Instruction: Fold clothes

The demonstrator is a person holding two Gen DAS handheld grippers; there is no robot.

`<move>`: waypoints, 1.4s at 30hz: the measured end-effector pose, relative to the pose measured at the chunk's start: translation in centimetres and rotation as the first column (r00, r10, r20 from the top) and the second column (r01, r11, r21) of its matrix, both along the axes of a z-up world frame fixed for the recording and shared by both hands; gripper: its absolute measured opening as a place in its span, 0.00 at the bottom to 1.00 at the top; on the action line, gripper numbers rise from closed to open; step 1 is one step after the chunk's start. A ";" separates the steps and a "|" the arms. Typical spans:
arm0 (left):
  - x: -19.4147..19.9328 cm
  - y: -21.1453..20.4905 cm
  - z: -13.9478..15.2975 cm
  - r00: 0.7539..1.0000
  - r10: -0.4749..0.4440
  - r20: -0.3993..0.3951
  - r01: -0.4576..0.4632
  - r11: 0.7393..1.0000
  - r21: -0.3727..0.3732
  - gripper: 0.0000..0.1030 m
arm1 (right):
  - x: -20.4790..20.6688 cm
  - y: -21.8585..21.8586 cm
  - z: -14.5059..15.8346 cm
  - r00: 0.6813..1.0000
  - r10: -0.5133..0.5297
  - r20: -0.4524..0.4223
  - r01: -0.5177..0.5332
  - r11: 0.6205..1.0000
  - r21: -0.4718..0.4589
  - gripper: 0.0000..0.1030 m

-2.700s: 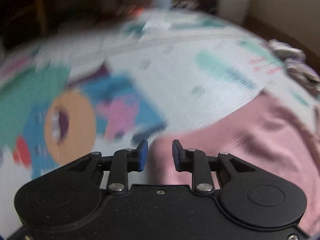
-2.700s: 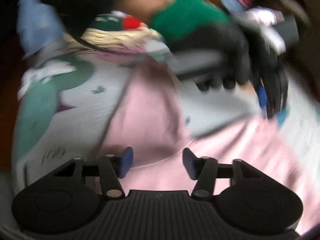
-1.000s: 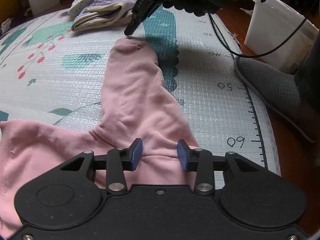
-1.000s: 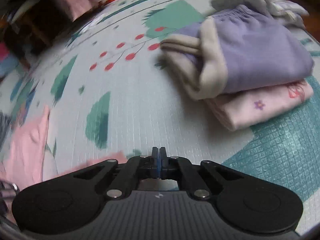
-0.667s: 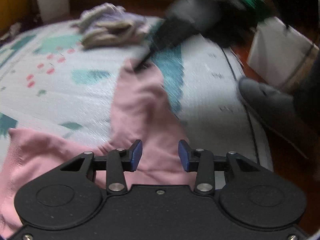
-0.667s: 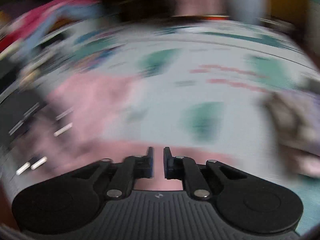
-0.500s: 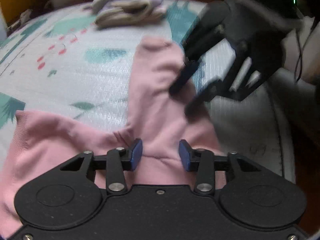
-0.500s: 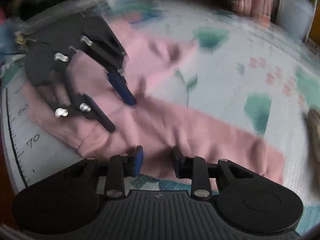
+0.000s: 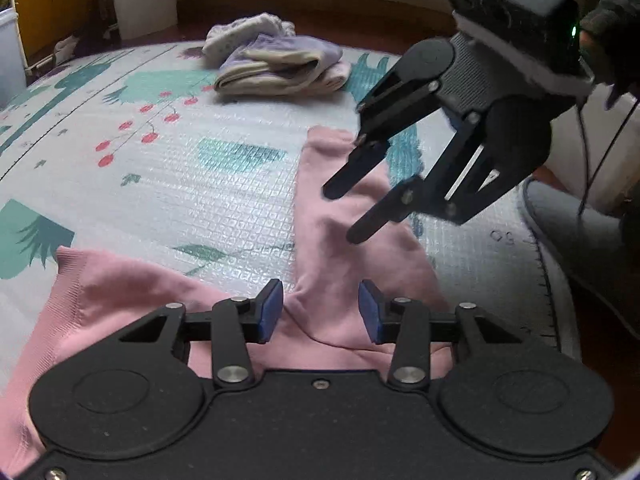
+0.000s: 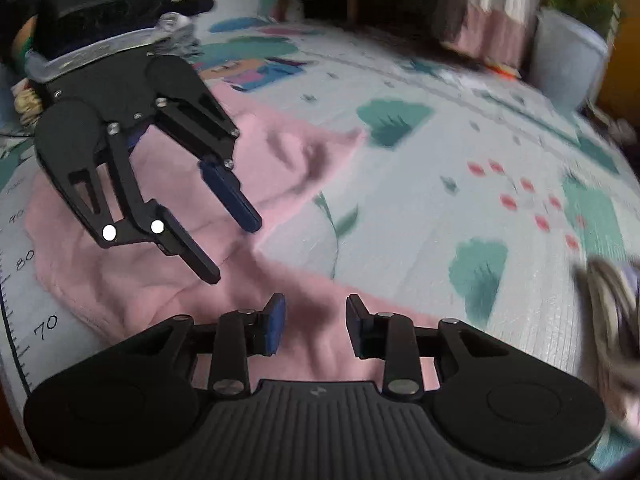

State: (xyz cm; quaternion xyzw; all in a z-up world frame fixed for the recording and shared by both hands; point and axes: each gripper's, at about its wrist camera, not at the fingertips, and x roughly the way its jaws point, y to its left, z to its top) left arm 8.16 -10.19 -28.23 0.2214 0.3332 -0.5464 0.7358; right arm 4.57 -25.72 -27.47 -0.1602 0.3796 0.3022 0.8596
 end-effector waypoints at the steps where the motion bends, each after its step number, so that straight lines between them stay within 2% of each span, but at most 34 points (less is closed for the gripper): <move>1: 0.2 0.2 -0.1 1.000 0.010 0.005 -0.010 1.000 0.005 0.31 | 0.2 0.2 -0.1 1.000 0.012 0.002 -0.012 1.000 -0.014 0.32; 4: 0.9 0.6 -0.5 0.999 0.040 0.019 -0.041 0.999 0.019 0.31 | 0.4 -0.8 -1.2 0.997 -0.042 -0.071 0.040 0.999 -0.023 0.33; 9: 2.5 1.5 -0.7 0.995 0.094 0.042 -0.095 0.995 0.033 0.31 | -0.4 -1.6 0.1 0.996 -0.072 -0.051 0.073 0.997 0.015 0.33; 12: 4.7 1.4 -0.8 0.993 0.119 0.009 -0.120 0.992 0.031 0.30 | -0.7 -1.7 1.0 0.996 -0.081 -0.035 0.083 0.996 0.041 0.33; 16: 6.8 -0.1 -2.4 0.995 0.099 0.014 -0.100 0.989 0.106 0.29 | 0.3 4.6 2.4 0.995 0.093 0.025 -0.095 0.991 0.093 0.33; 18: 8.0 0.1 -2.5 0.992 0.129 -0.011 -0.127 0.987 0.095 0.29 | 0.6 7.8 1.6 0.985 0.175 -0.004 -0.174 0.981 0.084 0.32; 20: 8.7 0.1 -2.4 0.991 0.133 0.014 -0.134 0.985 0.108 0.29 | 0.4 9.7 0.0 0.975 0.212 -0.074 -0.209 0.977 0.038 0.35; 23: 9.9 0.0 -2.4 0.994 0.108 0.025 -0.110 0.987 0.119 0.38 | -0.7 9.6 -0.6 0.976 0.201 -0.088 -0.196 0.979 0.057 0.37; 25: 10.9 0.0 -2.4 0.995 0.096 -0.012 -0.094 0.988 0.120 0.39 | -1.4 9.4 -0.4 0.976 0.195 -0.092 -0.191 0.980 0.053 0.37; 26: 11.5 -0.1 -2.3 0.995 0.092 -0.034 -0.088 0.988 0.125 0.39 | -1.8 9.3 -0.3 0.976 0.197 -0.090 -0.193 0.980 0.049 0.37; 27: 11.9 -0.1 -1.9 0.995 0.095 -0.031 -0.090 0.987 0.131 0.31 | -2.1 9.1 -0.2 0.977 0.192 -0.090 -0.188 0.981 0.050 0.37; 28: 12.3 0.0 -1.4 0.995 0.103 -0.012 -0.101 0.986 0.132 0.30 | -2.1 9.0 -0.2 0.978 0.187 -0.091 -0.183 0.982 0.052 0.37; 31: 14.4 0.8 -0.2 0.986 0.162 -0.035 -0.158 0.983 0.088 0.29 | -1.4 9.4 -0.6 0.981 0.174 -0.088 -0.170 0.984 0.046 0.37; 33: 15.2 -0.2 -1.5 0.980 0.196 0.024 -0.197 0.964 0.179 0.29 | -0.5 9.7 -1.0 0.982 0.171 -0.083 -0.168 0.985 0.040 0.37; 34: 15.5 -0.7 -2.0 0.978 0.205 0.044 -0.210 0.955 0.210 0.32 | -0.4 9.7 -1.0 0.982 0.170 -0.081 -0.168 0.985 0.037 0.37; 37: 16.8 -0.8 -1.7 0.964 0.264 0.025 -0.263 0.944 0.200 0.34 | -1.0 9.7 -0.7 0.979 0.182 -0.097 -0.180 0.983 0.022 0.37; 39: 17.0 -0.3 -0.9 0.956 0.287 0.058 -0.293 0.938 0.187 0.35 | -1.7 9.6 -0.3 0.975 0.193 -0.112 -0.193 0.981 0.012 0.36; 42: 15.9 1.2 0.9 0.959 0.280 0.034 -0.282 0.949 0.144 0.34 | -3.5 8.5 1.1 0.970 0.209 -0.124 -0.201 0.977 0.071 0.35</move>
